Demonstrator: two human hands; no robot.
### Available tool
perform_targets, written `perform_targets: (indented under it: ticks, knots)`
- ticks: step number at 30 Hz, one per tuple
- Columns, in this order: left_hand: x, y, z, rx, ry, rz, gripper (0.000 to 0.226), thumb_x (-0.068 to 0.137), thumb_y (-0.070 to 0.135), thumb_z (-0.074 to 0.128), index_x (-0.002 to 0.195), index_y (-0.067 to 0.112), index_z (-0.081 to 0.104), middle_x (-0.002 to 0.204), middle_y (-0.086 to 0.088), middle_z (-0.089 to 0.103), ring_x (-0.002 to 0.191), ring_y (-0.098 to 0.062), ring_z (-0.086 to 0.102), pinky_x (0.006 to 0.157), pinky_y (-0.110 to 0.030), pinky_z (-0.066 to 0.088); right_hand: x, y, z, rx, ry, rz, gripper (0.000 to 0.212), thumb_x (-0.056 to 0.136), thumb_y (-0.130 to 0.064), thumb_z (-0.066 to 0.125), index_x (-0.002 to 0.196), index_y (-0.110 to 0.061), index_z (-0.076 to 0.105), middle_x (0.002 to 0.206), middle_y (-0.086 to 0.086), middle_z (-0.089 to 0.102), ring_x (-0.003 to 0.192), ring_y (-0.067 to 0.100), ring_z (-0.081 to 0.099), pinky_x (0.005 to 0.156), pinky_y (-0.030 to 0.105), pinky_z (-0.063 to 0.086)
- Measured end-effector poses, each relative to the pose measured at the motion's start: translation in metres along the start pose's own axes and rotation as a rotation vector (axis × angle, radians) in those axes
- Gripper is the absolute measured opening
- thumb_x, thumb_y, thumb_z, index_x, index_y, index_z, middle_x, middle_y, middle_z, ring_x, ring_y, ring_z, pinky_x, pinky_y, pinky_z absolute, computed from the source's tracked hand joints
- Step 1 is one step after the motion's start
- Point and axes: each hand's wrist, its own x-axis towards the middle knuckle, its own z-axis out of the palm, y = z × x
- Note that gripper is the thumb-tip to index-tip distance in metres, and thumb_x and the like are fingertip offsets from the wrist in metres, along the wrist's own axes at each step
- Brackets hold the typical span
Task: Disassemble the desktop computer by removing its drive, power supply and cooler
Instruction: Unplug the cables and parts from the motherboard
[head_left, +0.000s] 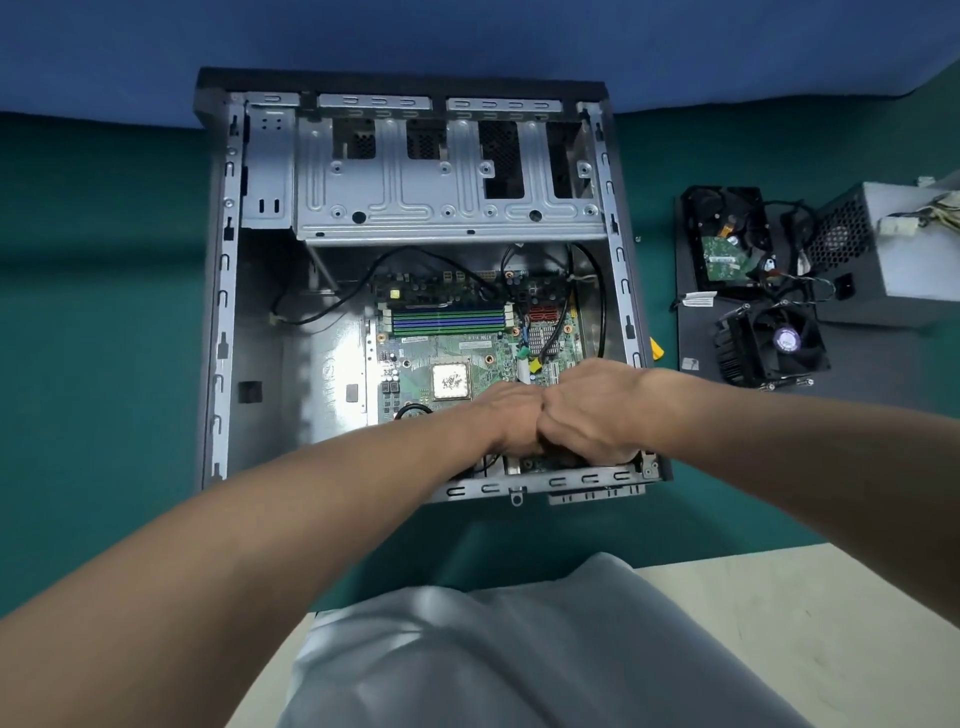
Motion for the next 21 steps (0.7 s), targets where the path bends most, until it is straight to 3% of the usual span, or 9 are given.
perform_targets:
  ticks: [3,6,10,12,15,18,21]
  knots:
    - [-0.001,-0.002,0.000,0.032,-0.020,-0.010,0.031,0.100,0.032,0.045,0.070,0.025,0.038,0.069,0.009,0.038,0.085,-0.014,0.046,0.080,-0.026,0.037,-0.002,0.000,-0.001,0.015,0.031,-0.057,0.033,0.104,-0.023,0.028,0.079,-0.016,0.049,0.066,-0.001,0.045,0.066,0.019,0.051,0.081,0.040,0.053]
    - [0.000,-0.001,0.000,0.037,-0.047,-0.012,0.022,0.100,0.032,0.041,0.082,0.021,0.047,0.074,0.007,0.041,0.084,-0.014,0.047,0.077,-0.025,0.036,-0.004,-0.001,-0.001,-0.092,-0.008,-0.052,0.029,0.103,-0.020,0.033,0.078,-0.017,0.046,0.063,-0.002,0.042,0.056,0.015,0.043,0.076,0.039,0.053]
    - [0.002,0.005,0.000,0.011,-0.036,-0.021,0.027,0.101,0.036,0.041,0.079,0.022,0.048,0.075,0.005,0.046,0.075,-0.013,0.046,0.063,-0.024,0.033,-0.001,-0.002,-0.001,-0.225,-0.127,0.008,0.016,0.102,-0.025,0.044,0.091,-0.017,0.052,0.075,-0.002,0.045,0.075,0.022,0.051,0.103,0.046,0.039]
    - [0.003,0.006,0.000,0.013,-0.025,-0.026,0.030,0.101,0.036,0.042,0.074,0.023,0.043,0.072,0.005,0.044,0.067,-0.010,0.041,0.059,-0.023,0.032,0.001,-0.001,0.000,-0.197,-0.115,0.039,0.017,0.102,-0.024,0.044,0.087,-0.018,0.048,0.074,0.000,0.046,0.076,0.023,0.050,0.104,0.046,0.037]
    - [-0.002,0.001,-0.003,0.072,-0.030,-0.047,0.030,0.097,0.022,0.052,0.070,0.023,0.039,0.071,0.004,0.041,0.070,-0.013,0.042,0.065,-0.025,0.036,0.000,0.000,0.006,-0.152,-0.059,0.055,0.023,0.103,-0.025,0.035,0.086,-0.015,0.047,0.079,0.004,0.055,0.071,0.022,0.051,0.087,0.038,0.043]
    - [-0.010,-0.002,-0.008,0.094,-0.024,-0.072,0.023,0.094,0.020,0.057,0.076,0.023,0.044,0.070,0.005,0.041,0.075,-0.015,0.044,0.069,-0.028,0.035,-0.002,0.001,0.011,-0.171,-0.019,0.041,0.031,0.104,-0.026,0.027,0.090,-0.012,0.051,0.068,0.002,0.049,0.055,0.016,0.043,0.064,0.035,0.041]
    - [-0.016,-0.002,-0.017,-0.016,0.010,-0.094,0.026,0.094,0.023,0.059,0.073,0.033,0.049,0.069,0.009,0.043,0.080,-0.016,0.047,0.073,-0.030,0.038,-0.002,0.002,0.011,-0.204,-0.013,0.050,0.027,0.103,-0.021,0.031,0.095,-0.011,0.055,0.063,0.002,0.043,0.054,0.016,0.044,0.058,0.033,0.038]
